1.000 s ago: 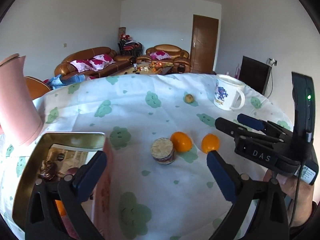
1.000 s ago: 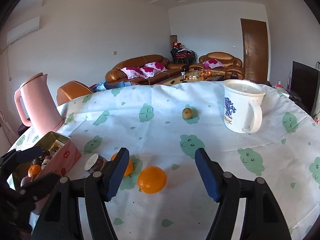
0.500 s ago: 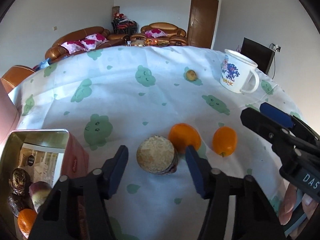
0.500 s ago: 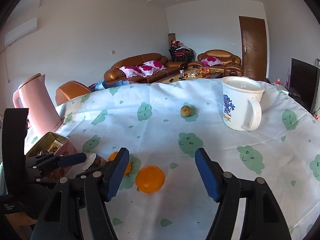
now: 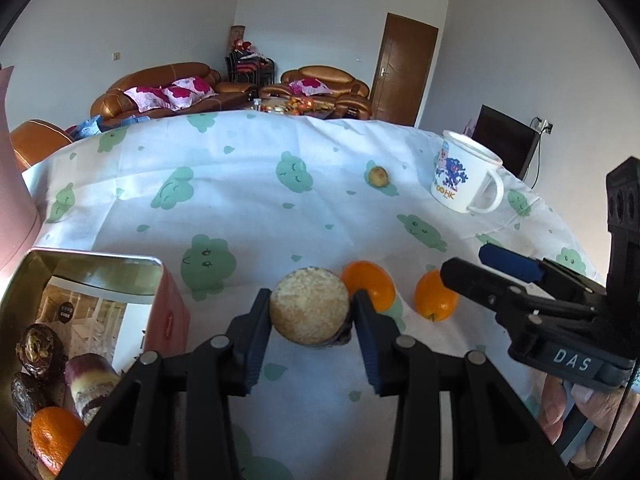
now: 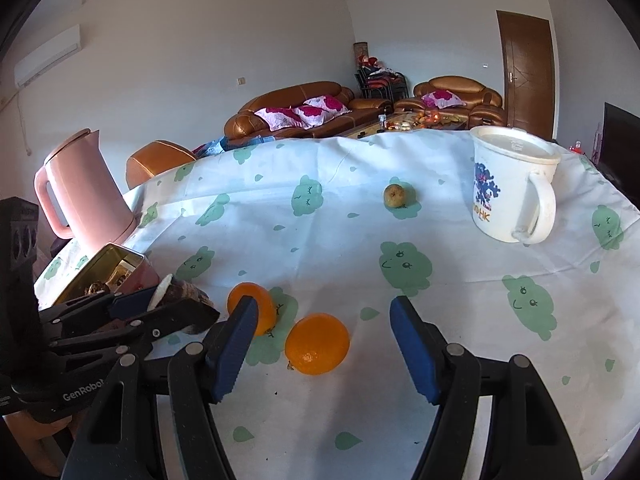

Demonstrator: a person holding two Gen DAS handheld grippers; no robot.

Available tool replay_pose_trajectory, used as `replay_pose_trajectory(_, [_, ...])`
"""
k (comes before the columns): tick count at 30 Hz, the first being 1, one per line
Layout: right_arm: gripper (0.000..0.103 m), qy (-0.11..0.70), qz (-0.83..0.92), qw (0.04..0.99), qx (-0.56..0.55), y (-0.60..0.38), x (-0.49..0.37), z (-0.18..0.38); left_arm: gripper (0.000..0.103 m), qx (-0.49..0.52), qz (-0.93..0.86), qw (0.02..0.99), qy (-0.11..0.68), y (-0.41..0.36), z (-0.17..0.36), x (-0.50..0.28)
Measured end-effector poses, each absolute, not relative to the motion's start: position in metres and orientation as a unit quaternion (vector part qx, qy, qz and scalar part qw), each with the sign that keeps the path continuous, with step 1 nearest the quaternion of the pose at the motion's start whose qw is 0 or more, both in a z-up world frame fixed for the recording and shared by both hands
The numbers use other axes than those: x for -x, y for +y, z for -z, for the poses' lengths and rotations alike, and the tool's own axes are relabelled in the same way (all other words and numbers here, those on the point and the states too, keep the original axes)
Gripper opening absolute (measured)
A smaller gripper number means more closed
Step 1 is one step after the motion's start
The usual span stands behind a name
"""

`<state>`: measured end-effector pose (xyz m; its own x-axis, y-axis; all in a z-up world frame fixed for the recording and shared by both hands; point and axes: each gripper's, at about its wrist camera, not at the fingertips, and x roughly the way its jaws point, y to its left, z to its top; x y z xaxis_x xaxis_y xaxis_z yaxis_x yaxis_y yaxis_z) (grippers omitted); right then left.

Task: Organize fruits
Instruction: 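Grasp an orange with the right gripper while the left grasps the white-topped round cake, then lift the orange with the right gripper while the left lifts the round cake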

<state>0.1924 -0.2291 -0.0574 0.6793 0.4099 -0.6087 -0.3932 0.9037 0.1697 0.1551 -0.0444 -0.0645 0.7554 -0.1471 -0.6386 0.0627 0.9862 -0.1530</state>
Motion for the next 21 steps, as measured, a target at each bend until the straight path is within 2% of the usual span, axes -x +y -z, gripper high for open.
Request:
replay_pose_trajectory(3, [0.069, 0.355, -0.222, 0.908, 0.003, -0.222, -0.196, 0.062, 0.042, 0.061, 0.045, 0.939, 0.334, -0.042, 0.062, -0.152])
replay_pose_trajectory(7, [0.048, 0.385, -0.223, 0.896, 0.015, -0.216, -0.202, 0.070, 0.042, 0.062, 0.042, 0.941, 0.330, -0.040, 0.061, -0.151])
replay_pose_trajectory(10, [0.042, 0.410, -0.236, 0.881, 0.014, -0.214, -0.207, 0.078, 0.042, 0.063, 0.040, 0.943, 0.324, -0.039, 0.060, -0.149])
replay_pose_trajectory(21, [0.042, 0.380, -0.239, 0.894, 0.013, -0.217, -0.197, 0.069, 0.042, 0.053, 0.039, 0.953, 0.295, -0.041, 0.054, -0.139])
